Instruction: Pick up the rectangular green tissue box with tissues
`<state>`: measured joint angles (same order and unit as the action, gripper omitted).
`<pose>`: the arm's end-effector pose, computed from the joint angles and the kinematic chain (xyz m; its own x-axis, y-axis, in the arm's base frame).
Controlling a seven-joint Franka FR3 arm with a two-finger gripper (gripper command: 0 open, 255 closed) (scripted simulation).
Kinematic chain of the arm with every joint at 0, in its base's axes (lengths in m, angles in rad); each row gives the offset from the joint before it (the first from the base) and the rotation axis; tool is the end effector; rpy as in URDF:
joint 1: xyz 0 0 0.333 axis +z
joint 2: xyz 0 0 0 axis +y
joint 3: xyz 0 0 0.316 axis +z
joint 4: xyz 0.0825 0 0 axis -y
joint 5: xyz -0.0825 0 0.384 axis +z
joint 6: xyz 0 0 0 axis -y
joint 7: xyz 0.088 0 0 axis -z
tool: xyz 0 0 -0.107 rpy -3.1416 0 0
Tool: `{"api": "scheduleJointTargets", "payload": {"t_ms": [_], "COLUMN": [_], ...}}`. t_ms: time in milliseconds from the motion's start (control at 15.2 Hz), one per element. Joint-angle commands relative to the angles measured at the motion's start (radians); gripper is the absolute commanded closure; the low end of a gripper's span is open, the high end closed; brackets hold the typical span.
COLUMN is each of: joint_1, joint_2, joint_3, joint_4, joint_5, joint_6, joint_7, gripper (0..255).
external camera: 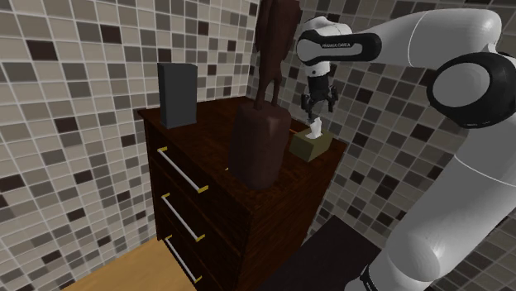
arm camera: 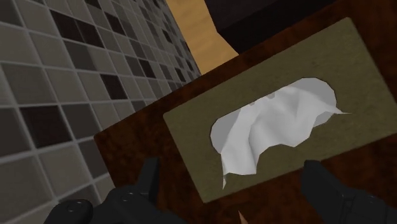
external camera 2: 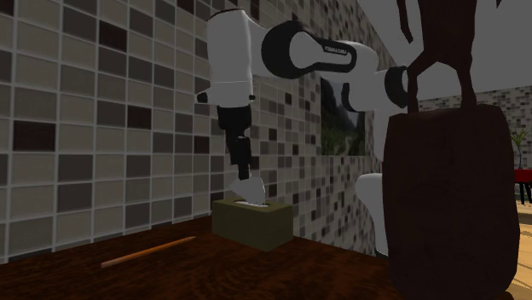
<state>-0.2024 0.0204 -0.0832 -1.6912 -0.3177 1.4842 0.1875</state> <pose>0.5112 -0.1869 0.5567 0.8694 -0.4678 -0.1592 -0.3944 -0.8510 0.3467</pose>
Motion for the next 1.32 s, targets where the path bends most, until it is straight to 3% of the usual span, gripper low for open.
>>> {"api": "scheduleJointTargets", "payload": {"t_ms": [0,528,594,1254], "joint_1": [-0.004,-0.006,-0.006,-0.006], "joint_2": [0.025,0.024,0.023,0.023], "joint_3": [-0.004,-0.006,-0.006,-0.006], "joint_4": [0.014,-0.075,-0.074,-0.062], "joint_5": [-0.009,-0.008,-0.008,-0.008], "joint_6": [0.001,0.084,0.083,0.072], "joint_7": [0.011,0.036,0.036,0.032], "gripper": [0,0,255,255]}}
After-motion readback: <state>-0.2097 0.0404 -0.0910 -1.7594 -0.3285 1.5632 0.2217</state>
